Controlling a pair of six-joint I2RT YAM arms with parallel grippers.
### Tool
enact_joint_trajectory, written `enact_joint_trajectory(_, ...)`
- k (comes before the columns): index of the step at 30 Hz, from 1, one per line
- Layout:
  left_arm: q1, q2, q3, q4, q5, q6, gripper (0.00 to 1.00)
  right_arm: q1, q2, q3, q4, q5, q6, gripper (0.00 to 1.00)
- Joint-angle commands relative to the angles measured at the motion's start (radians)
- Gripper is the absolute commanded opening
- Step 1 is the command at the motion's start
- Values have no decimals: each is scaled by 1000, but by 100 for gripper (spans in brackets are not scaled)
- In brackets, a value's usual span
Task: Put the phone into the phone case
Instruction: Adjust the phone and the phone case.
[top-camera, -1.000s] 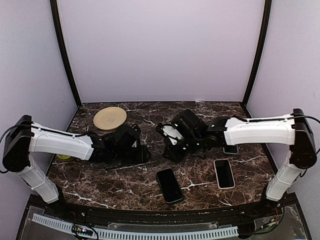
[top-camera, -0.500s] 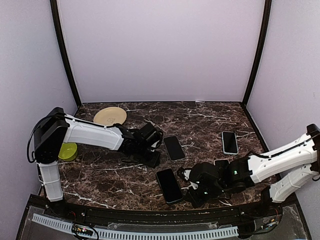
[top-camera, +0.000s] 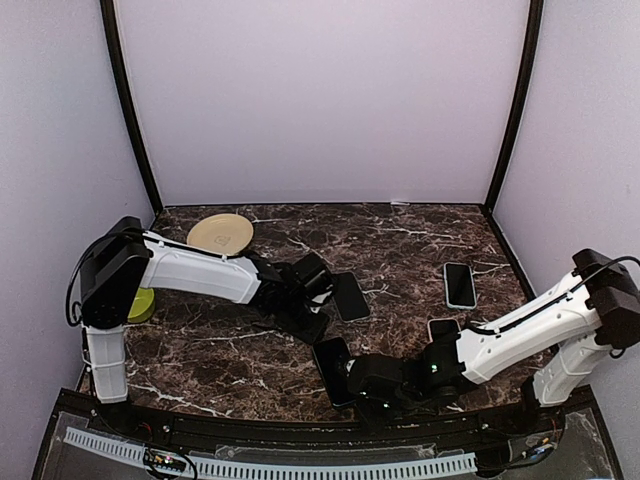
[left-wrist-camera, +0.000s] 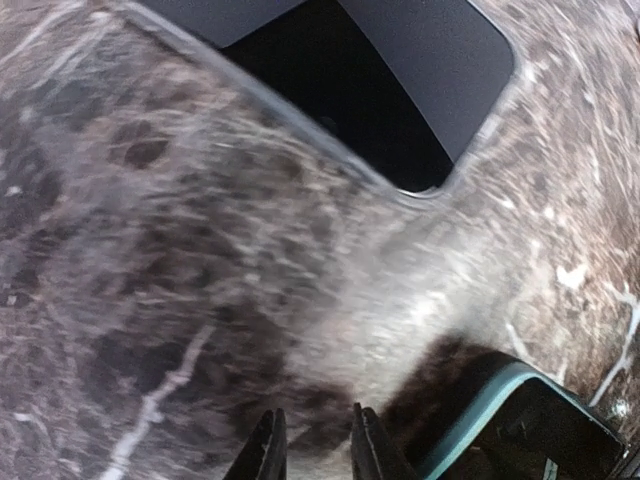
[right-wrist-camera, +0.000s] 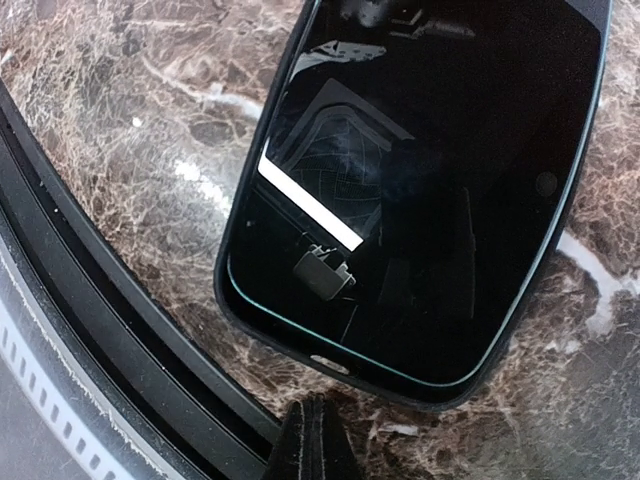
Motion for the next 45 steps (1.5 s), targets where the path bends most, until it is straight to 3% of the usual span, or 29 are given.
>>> enact_joint_trajectory(1,-46,24,38,-70,36,36,24,7,14,28,-7,72,34,0)
enact_joint_trajectory(25,-133,-4,22,-84,95,16,23,-43,32,79,-11,142,-25,0)
enact_joint_trajectory(32,-40,-108,57,-124,-73,67,24,-37,-62,36,-12,8,-64,0)
enact_joint_trajectory(36,-8,-218,-12,-15,-84,58,25,-8,-126,54,-123,24,-78,7)
enact_joint_trajectory(38,-5,-261,-52,13,-83,56,26,-6,-140,87,-200,75,-68,15)
enact_joint_trajectory(40,-3,-295,-88,9,-98,47,26,-16,-139,127,-252,133,-53,33)
enact_joint_trajectory(43,-2,-351,-127,-2,-114,22,27,-64,-107,173,-270,146,-24,73)
enact_joint_trajectory(45,-1,-395,-174,17,-110,-2,30,-93,-71,196,-266,158,-10,92)
